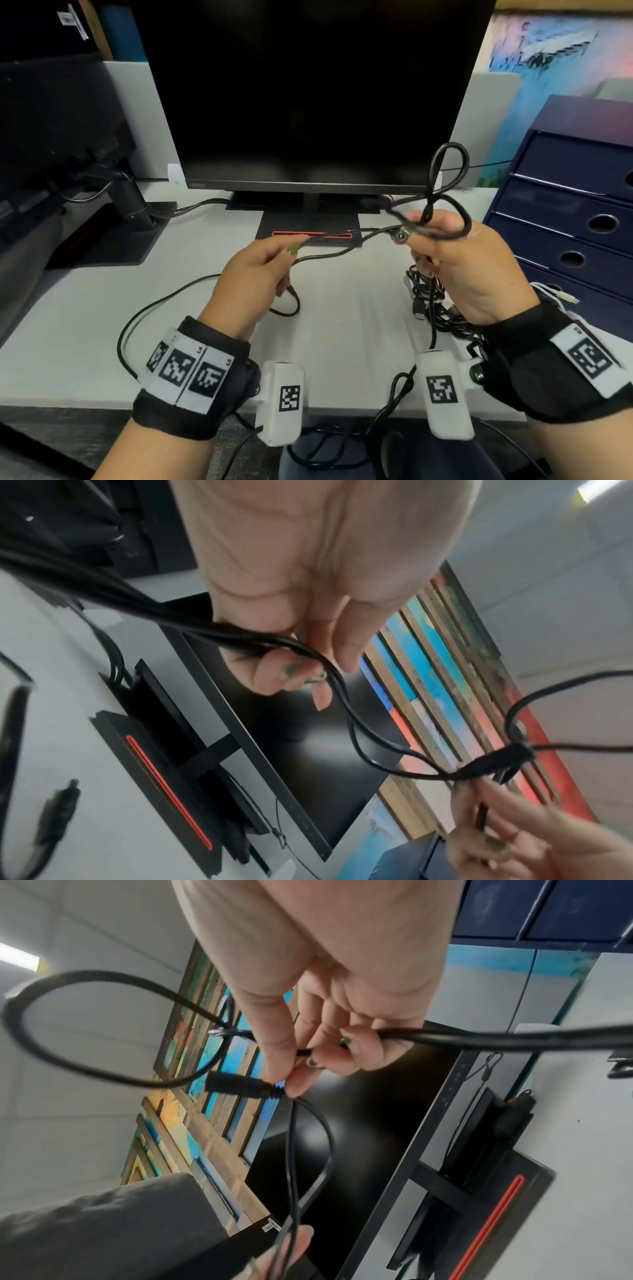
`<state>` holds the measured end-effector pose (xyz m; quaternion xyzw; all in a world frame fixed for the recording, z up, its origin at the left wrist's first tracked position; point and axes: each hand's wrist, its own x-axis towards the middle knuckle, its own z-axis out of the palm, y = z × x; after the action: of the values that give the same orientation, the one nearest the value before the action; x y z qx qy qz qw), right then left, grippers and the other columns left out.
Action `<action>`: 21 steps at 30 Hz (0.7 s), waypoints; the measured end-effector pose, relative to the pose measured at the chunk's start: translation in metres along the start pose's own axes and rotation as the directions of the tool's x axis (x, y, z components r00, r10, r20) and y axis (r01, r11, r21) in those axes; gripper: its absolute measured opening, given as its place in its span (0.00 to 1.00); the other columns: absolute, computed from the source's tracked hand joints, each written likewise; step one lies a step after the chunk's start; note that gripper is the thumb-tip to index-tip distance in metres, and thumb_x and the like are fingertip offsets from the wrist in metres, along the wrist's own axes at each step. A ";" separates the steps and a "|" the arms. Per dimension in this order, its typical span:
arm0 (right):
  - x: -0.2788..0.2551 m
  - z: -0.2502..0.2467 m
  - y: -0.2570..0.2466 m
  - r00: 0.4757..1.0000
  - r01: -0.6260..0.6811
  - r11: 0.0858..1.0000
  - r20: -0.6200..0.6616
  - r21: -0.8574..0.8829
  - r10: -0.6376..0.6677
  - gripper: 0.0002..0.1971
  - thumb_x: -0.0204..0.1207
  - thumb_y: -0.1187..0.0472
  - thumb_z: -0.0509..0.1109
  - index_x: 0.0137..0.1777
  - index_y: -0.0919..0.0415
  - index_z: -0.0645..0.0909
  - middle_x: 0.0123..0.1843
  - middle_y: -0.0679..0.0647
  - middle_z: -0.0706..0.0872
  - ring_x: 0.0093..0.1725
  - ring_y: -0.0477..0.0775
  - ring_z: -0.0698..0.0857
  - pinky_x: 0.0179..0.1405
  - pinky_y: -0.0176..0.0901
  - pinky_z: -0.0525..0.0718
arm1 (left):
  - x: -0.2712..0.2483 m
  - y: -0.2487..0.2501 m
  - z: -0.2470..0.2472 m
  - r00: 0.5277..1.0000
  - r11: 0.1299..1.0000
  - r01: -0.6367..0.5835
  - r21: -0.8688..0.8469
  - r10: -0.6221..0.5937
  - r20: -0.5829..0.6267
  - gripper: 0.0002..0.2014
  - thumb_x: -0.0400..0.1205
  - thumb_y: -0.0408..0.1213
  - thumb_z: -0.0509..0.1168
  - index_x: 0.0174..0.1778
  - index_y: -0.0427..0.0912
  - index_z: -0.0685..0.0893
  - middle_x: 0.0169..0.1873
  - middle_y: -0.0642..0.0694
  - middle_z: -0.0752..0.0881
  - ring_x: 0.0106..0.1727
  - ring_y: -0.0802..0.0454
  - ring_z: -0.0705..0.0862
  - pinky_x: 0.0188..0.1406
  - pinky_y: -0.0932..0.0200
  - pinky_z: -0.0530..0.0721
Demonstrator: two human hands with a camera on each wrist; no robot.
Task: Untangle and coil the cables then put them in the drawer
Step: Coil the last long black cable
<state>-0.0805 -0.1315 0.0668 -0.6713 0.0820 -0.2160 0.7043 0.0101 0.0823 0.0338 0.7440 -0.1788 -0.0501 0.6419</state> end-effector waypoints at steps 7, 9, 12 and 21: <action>-0.001 -0.005 0.004 1.000 -0.003 0.997 0.015 -0.079 0.004 0.09 0.65 0.64 0.77 0.46 0.59 0.87 0.34 0.50 0.89 0.32 0.49 0.78 0.34 0.44 0.70 | -0.004 0.005 0.000 0.997 0.974 -0.079 0.211 0.081 -0.001 0.10 0.81 0.44 0.67 0.35 0.50 0.90 0.37 0.39 0.81 0.28 0.54 0.76 0.35 0.62 0.75; -0.002 -0.004 0.003 1.000 -0.008 0.998 0.021 -0.059 0.009 0.13 0.62 0.59 0.77 0.47 0.60 0.87 0.36 0.52 0.90 0.34 0.50 0.78 0.36 0.44 0.70 | -0.003 0.002 0.001 0.997 0.957 -0.078 0.281 0.078 0.013 0.11 0.79 0.42 0.70 0.30 0.54 0.87 0.36 0.46 0.81 0.30 0.57 0.77 0.31 0.73 0.73; -0.003 -0.004 0.003 0.999 -0.030 0.997 0.038 -0.070 0.032 0.14 0.62 0.57 0.75 0.48 0.60 0.87 0.37 0.53 0.90 0.40 0.53 0.79 0.40 0.45 0.73 | -0.001 -0.004 0.004 0.998 0.978 -0.043 0.202 0.053 -0.043 0.14 0.83 0.39 0.64 0.30 0.53 0.84 0.31 0.48 0.84 0.28 0.56 0.82 0.39 0.61 0.82; -0.001 -0.008 0.003 0.993 -0.099 0.995 -0.068 -0.030 0.097 0.07 0.76 0.59 0.70 0.49 0.60 0.87 0.44 0.56 0.92 0.31 0.49 0.78 0.30 0.42 0.72 | -0.003 0.002 0.005 0.985 0.978 -0.175 0.117 0.174 0.016 0.12 0.87 0.40 0.56 0.38 0.51 0.78 0.27 0.51 0.83 0.29 0.57 0.78 0.32 0.68 0.75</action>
<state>-0.0839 -0.1387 0.0629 -0.6706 0.1420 -0.2019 0.6995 0.0053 0.0788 0.0348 0.7618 -0.2479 0.0148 0.5984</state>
